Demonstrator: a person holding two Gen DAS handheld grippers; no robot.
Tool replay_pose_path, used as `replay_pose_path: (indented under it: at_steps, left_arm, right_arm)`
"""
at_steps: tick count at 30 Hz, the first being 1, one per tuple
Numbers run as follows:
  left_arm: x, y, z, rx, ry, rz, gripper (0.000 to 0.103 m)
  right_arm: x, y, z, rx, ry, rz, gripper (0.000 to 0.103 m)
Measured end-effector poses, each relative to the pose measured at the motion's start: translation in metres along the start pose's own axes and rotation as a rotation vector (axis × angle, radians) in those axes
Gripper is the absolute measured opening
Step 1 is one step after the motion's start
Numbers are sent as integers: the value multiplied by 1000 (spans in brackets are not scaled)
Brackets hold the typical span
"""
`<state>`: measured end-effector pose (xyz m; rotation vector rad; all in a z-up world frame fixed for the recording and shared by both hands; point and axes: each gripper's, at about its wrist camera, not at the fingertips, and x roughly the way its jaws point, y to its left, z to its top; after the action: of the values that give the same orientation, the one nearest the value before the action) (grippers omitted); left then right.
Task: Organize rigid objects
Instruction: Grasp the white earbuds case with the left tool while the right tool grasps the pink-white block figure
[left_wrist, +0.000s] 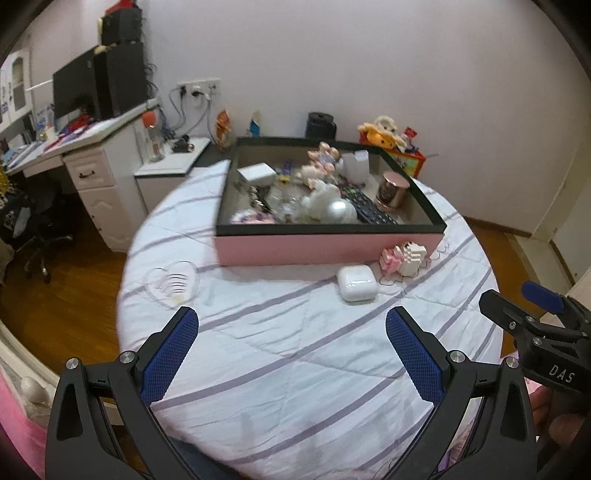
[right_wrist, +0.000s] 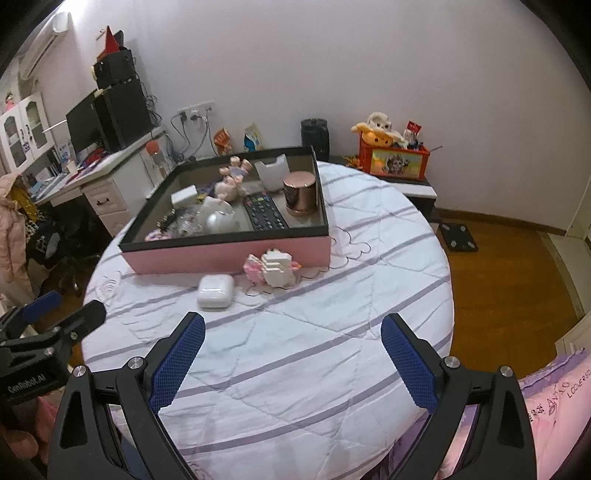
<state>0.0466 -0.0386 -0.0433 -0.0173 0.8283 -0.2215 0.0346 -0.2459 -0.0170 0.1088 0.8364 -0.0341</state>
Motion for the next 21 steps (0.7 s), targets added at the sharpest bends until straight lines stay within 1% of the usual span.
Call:
replay_pose_path:
  at_steps: [10,16,21]
  left_arm:
    - [73,-35,7,41,78,-34,102]
    - [115,-48,10,60,123,-18,102]
    - [139,-52,12,65,133,15,102]
  right_arm:
    - [39,-27,6,37,54,-29,98]
    - [59,-39,12,55,76,-26,98]
    - [72,-43,17,61,91,-24,98]
